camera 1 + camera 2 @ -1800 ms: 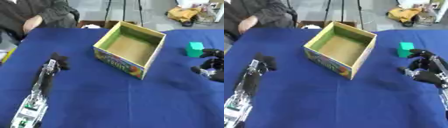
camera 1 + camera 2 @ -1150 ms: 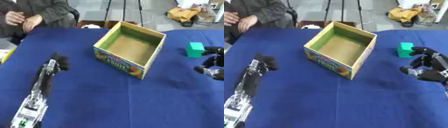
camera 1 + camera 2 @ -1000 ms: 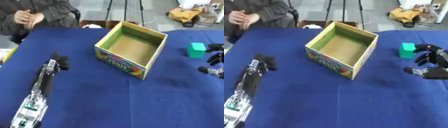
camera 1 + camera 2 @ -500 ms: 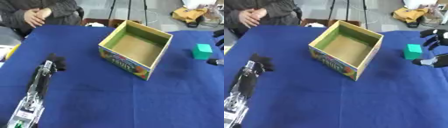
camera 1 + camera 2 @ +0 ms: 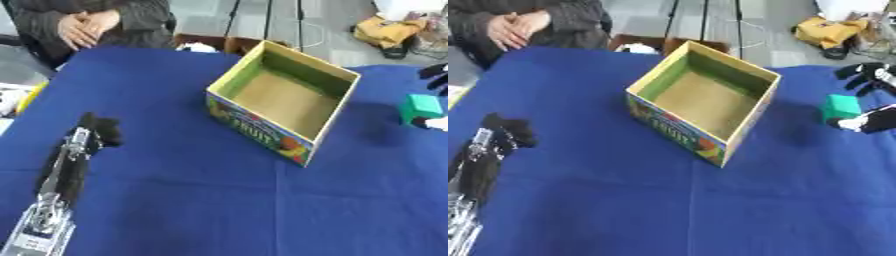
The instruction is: Pick up objects on the table and place them in the box.
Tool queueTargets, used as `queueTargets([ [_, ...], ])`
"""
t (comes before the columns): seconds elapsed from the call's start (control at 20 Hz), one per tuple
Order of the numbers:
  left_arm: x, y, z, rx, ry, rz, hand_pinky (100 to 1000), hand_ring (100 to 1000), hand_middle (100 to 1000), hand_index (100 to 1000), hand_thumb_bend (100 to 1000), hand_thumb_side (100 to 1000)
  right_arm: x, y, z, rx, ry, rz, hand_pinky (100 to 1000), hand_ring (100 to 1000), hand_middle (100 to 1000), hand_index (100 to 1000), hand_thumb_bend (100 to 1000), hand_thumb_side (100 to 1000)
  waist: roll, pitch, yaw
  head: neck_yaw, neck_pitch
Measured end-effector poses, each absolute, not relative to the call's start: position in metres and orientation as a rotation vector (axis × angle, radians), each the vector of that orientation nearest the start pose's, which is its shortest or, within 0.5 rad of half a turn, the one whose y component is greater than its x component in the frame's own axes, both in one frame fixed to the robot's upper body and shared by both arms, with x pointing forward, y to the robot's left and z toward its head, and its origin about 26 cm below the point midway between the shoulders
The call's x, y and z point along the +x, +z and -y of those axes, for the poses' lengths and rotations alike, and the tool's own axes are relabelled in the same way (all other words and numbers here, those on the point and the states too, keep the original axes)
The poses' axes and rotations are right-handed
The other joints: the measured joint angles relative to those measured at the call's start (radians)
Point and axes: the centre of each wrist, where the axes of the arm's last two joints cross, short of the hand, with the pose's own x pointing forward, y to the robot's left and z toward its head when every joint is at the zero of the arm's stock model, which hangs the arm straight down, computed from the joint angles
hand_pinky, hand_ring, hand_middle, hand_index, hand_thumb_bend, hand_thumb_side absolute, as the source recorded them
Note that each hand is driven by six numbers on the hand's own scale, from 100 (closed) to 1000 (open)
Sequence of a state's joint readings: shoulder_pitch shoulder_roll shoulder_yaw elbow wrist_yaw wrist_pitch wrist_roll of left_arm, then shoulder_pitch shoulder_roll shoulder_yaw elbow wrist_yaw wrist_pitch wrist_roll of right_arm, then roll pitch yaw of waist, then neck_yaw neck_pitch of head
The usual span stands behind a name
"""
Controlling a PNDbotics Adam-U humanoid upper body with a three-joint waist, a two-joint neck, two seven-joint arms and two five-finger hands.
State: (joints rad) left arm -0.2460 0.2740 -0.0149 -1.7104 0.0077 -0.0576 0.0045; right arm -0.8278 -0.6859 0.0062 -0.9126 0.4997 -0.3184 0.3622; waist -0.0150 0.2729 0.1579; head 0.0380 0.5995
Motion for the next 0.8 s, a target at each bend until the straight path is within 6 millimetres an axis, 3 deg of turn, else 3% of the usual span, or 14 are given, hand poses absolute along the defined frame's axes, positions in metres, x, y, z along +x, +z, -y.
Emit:
queueTargets([
  [0.2, 0.328, 0.112, -0.272, 0.139, -0.295, 1.999, 681, 579, 545, 711, 440, 979, 0.442, 0.208, 0.426, -0.805, 1.12, 1.55, 749, 797, 823, 888, 502, 152, -0.003, 0.006, 0.012, -0.014, -0.004],
  [0.45, 0.328, 0.112, -0.272, 0.138, -0.296, 2.0, 682, 578, 544, 712, 441, 980, 0.441, 0.206, 0.434, -0.859, 1.076, 1.537, 832, 853, 830, 887, 493, 166, -0.005, 0.01, 0.014, -0.015, -0.006],
  [0.8, 0.328, 0.112, -0.272, 0.138, -0.298, 2.002, 683, 578, 543, 712, 443, 982, 0.44, 0.199, 0.443, -0.902, 1.07, 1.472, 843, 860, 833, 883, 464, 153, -0.004, 0.011, 0.015, -0.019, -0.008],
])
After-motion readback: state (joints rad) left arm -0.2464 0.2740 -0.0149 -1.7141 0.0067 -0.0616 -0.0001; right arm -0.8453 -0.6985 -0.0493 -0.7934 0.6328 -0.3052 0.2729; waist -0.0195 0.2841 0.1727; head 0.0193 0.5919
